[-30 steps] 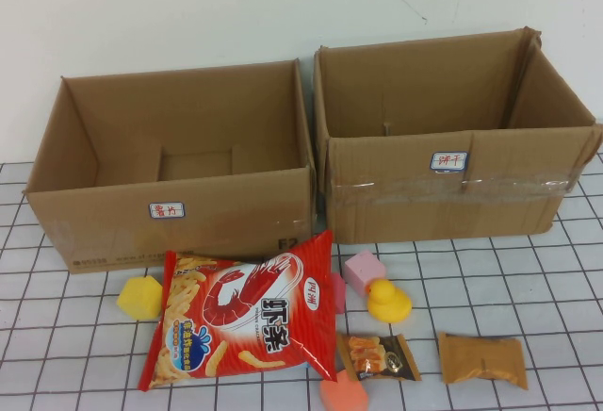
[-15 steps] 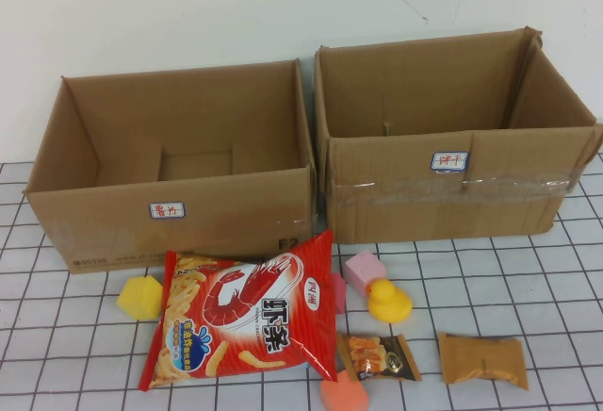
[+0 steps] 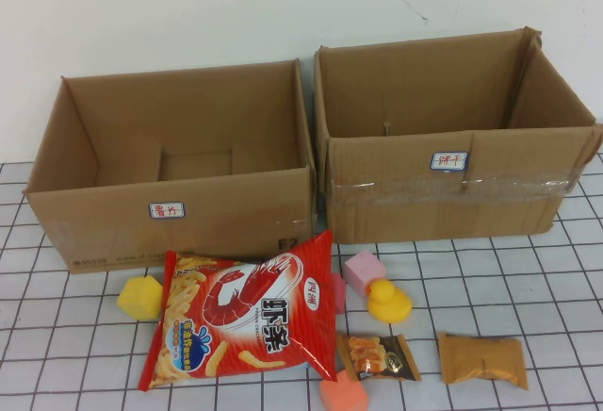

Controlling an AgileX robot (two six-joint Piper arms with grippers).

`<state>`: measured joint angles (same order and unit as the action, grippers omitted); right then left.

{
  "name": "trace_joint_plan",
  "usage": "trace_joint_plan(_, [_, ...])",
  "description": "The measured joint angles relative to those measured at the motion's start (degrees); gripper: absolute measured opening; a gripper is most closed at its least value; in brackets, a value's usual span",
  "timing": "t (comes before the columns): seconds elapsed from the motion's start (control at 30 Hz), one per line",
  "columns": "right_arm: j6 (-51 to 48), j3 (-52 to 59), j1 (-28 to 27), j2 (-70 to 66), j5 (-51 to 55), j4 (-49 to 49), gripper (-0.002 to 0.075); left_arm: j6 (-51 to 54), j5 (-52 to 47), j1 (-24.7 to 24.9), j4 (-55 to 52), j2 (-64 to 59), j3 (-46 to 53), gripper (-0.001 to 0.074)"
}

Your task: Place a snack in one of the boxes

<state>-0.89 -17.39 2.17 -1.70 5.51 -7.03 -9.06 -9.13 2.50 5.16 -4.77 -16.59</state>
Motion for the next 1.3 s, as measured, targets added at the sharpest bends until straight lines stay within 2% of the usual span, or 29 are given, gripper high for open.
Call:
trace_joint_plan(0.23, [0.0,-6.75,0.0,-11.64,13.56,3.75,-0.0001,0.0,-17.59,0.0,5.97,-15.8,-9.96,-0.0002])
trace_joint_plan(0.4, [-3.66,-7.87,0.0,-20.91,20.16,9.13,-0.0001,0.0,-19.09,0.0,9.9,-26.06,-10.7,-0.0002])
trace_joint_plan(0.5, [-9.83,-7.87,0.0,-25.95,23.16,11.21,-0.0001,1.87,-19.09,0.0,15.51,-32.19,-10.7,-0.0002])
trace_joint_plan(0.63, [-19.75,-7.87,0.0,-31.65,26.18,14.82,-0.0001,15.96,-20.71,0.0,30.15,-43.41,-11.22,-0.0002])
trace_joint_plan(0.77, [-22.52,-7.87,0.0,-34.67,26.87,15.74,-0.0001,31.26,-23.78,0.0,43.44,-52.02,-13.5,-0.0002])
trace_joint_plan(0.87, [-23.07,-7.87,0.0,-35.71,26.97,15.9,-0.0001,37.15,-26.69,0.0,47.58,-57.71,-16.99,-0.0002])
trace_joint_plan(0.97, [-23.88,-7.87,0.0,-36.15,26.97,15.9,-0.0001,40.7,-30.37,0.52,48.64,-62.25,-21.32,-0.0001])
trace_joint_plan(1.1, [-25.24,-7.87,0.0,-36.25,26.97,15.9,-0.0001,42.71,-31.4,4.95,44.07,-65.95,-26.79,-0.0001])
trace_joint_plan(1.2, [-25.59,-7.87,0.0,-36.25,26.97,15.9,-0.0001,39.02,-30.99,9.99,36.55,-67.37,-30.1,-0.0001])
trace_joint_plan(1.3, [-25.67,-7.87,0.0,-36.25,26.97,15.9,-0.0001,30.22,-30.99,13.69,28.22,-68.23,-32.18,-0.0001])
